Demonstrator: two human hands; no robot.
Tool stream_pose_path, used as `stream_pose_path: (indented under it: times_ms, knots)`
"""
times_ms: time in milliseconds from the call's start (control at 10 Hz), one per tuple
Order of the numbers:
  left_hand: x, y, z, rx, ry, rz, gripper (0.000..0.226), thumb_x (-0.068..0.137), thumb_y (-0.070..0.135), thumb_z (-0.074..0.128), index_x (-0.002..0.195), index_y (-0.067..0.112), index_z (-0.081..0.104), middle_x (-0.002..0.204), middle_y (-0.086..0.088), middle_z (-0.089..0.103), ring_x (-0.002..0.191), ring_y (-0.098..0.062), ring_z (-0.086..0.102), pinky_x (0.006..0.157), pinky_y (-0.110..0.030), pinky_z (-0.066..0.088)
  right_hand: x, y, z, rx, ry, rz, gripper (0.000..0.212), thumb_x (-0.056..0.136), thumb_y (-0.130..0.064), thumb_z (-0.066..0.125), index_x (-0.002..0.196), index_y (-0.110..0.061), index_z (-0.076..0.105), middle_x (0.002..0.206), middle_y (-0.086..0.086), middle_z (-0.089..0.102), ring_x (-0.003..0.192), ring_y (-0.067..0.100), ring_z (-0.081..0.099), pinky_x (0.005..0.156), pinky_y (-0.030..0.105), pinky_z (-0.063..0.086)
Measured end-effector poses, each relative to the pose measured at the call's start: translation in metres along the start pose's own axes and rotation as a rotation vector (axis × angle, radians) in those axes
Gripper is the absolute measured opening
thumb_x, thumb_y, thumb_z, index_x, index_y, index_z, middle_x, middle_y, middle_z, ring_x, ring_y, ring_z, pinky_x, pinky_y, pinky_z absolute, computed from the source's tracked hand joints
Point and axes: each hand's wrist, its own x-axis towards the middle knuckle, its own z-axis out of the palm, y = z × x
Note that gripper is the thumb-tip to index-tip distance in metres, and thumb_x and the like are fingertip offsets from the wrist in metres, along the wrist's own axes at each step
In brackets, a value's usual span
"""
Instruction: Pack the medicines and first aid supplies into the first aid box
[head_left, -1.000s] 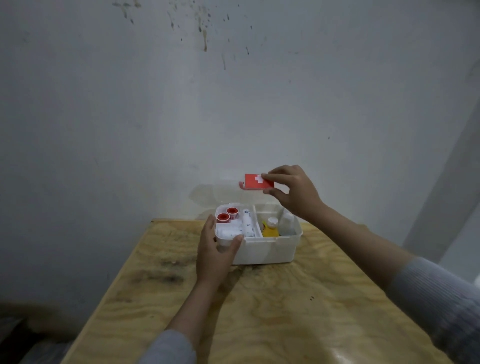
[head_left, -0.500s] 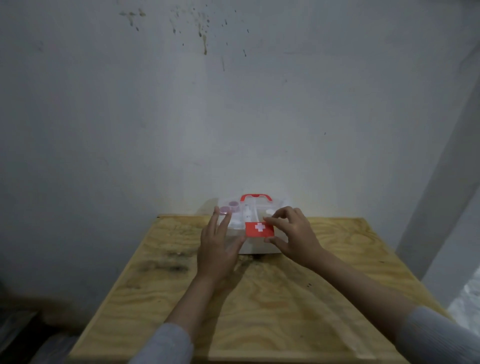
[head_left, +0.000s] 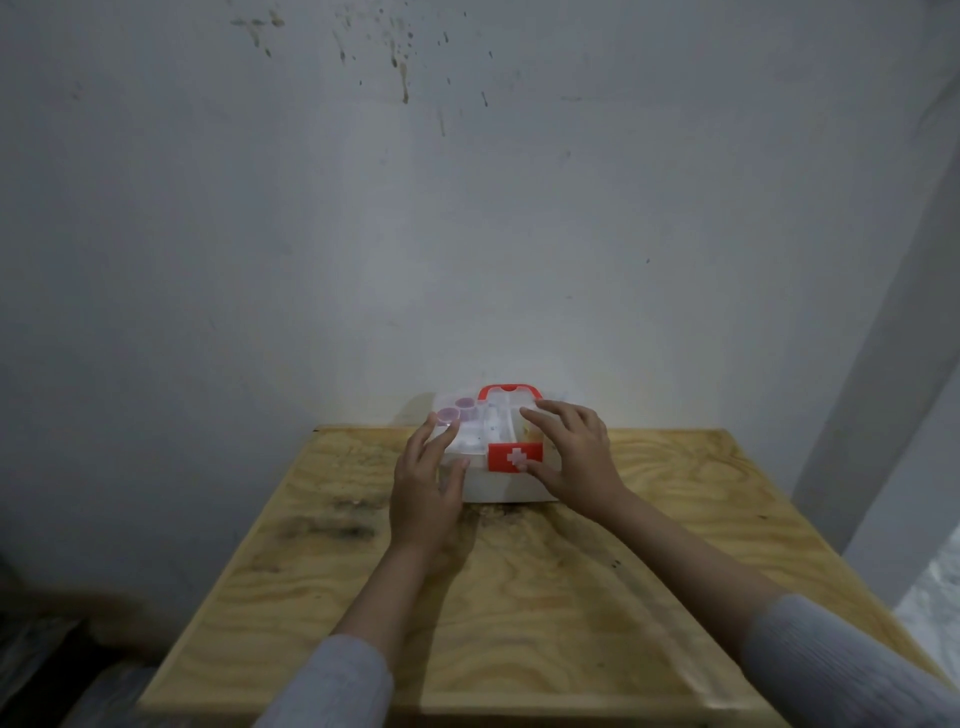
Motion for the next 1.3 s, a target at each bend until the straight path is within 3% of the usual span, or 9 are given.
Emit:
stream_pose_path:
  times_ms: [200, 500, 600, 700, 1000, 1100, 1200, 1300]
  knots:
    - [0.0, -0.001, 0.004, -0.009, 0.031, -0.002, 0.044, 0.089, 0.027, 0.061, 0.132, 0.03, 0.051, 0.146, 0.0, 0.044, 0.129, -0.019, 0.042, 0.087, -0.028, 0.047, -0.002, 0.005, 0.009, 0.002, 0.066, -0.025, 0.056, 0.079, -0.054, 0.054, 0.125, -0.022, 0.055, 0.131, 0.004, 0.056, 0.12, 0.026, 0.043, 0.101, 0.044, 0.036]
    - [0.01, -0.005, 0.012, 0.034, 0.073, -0.017, 0.039, 0.086, 0.024, 0.066, 0.124, 0.026, 0.058, 0.137, -0.001, 0.051, 0.122, -0.021, 0.049, 0.084, -0.031, 0.053, 0.003, 0.01, 0.017, 0.003, 0.108, -0.029, 0.054, 0.08, -0.051, 0.054, 0.124, -0.02, 0.055, 0.129, 0.006, 0.057, 0.119, 0.024, 0.04, 0.101, 0.042, 0.035]
    - [0.024, -0.004, 0.015, 0.044, 0.052, -0.048, 0.038, 0.085, 0.023, 0.066, 0.122, 0.024, 0.059, 0.136, -0.001, 0.051, 0.122, -0.023, 0.05, 0.085, -0.038, 0.055, 0.017, 0.012, 0.021, -0.008, 0.084, -0.008, 0.052, 0.078, -0.044, 0.063, 0.124, -0.02, 0.055, 0.129, 0.006, 0.057, 0.119, 0.027, 0.043, 0.101, 0.045, 0.038]
    - [0.04, -0.001, 0.017, 0.031, 0.031, -0.079, 0.037, 0.085, 0.02, 0.066, 0.122, 0.02, 0.06, 0.134, -0.003, 0.053, 0.121, -0.022, 0.052, 0.088, -0.036, 0.053, 0.032, 0.013, 0.023, -0.01, 0.052, 0.051, 0.054, 0.074, -0.039, 0.071, 0.123, -0.019, 0.057, 0.128, 0.006, 0.058, 0.118, 0.03, 0.045, 0.1, 0.045, 0.039]
    - [0.053, 0.011, 0.012, 0.159, -0.043, -0.097, 0.033, 0.085, 0.016, 0.065, 0.117, 0.018, 0.058, 0.125, -0.004, 0.053, 0.102, -0.026, 0.06, 0.074, -0.03, 0.053, 0.038, 0.003, 0.027, -0.195, -0.017, 0.067, 0.056, 0.079, -0.036, 0.066, 0.129, -0.023, 0.045, 0.139, 0.002, 0.048, 0.129, 0.026, 0.038, 0.109, 0.05, 0.03]
    - [0.052, 0.022, 0.007, 0.326, -0.162, -0.078, 0.042, 0.09, 0.018, 0.058, 0.131, 0.02, 0.049, 0.14, -0.004, 0.047, 0.116, -0.028, 0.055, 0.085, -0.04, 0.055, 0.039, -0.013, 0.023, -0.219, -0.111, 0.119, 0.06, 0.08, -0.03, 0.065, 0.133, -0.023, 0.036, 0.145, 0.003, 0.039, 0.136, 0.027, 0.03, 0.113, 0.055, 0.023]
    - [0.048, 0.02, 0.002, 0.362, -0.245, -0.097, 0.063, 0.089, 0.032, 0.059, 0.145, 0.028, 0.03, 0.16, -0.004, 0.017, 0.139, -0.028, 0.032, 0.101, -0.044, 0.047, 0.041, -0.023, 0.018, -0.229, -0.145, 0.154, 0.065, 0.082, -0.03, 0.062, 0.138, -0.022, 0.029, 0.154, 0.009, 0.024, 0.143, 0.03, 0.016, 0.115, 0.055, 0.012]
    - [0.016, 0.02, -0.01, 0.135, -0.196, -0.051, 0.077, 0.087, 0.04, 0.058, 0.15, 0.029, 0.014, 0.161, 0.004, -0.006, 0.147, -0.012, 0.008, 0.112, -0.03, 0.031, 0.026, -0.04, 0.0, 0.003, 0.051, 0.175, 0.057, 0.083, -0.033, 0.059, 0.135, -0.02, 0.039, 0.152, 0.012, 0.029, 0.142, 0.028, 0.023, 0.114, 0.053, 0.019]
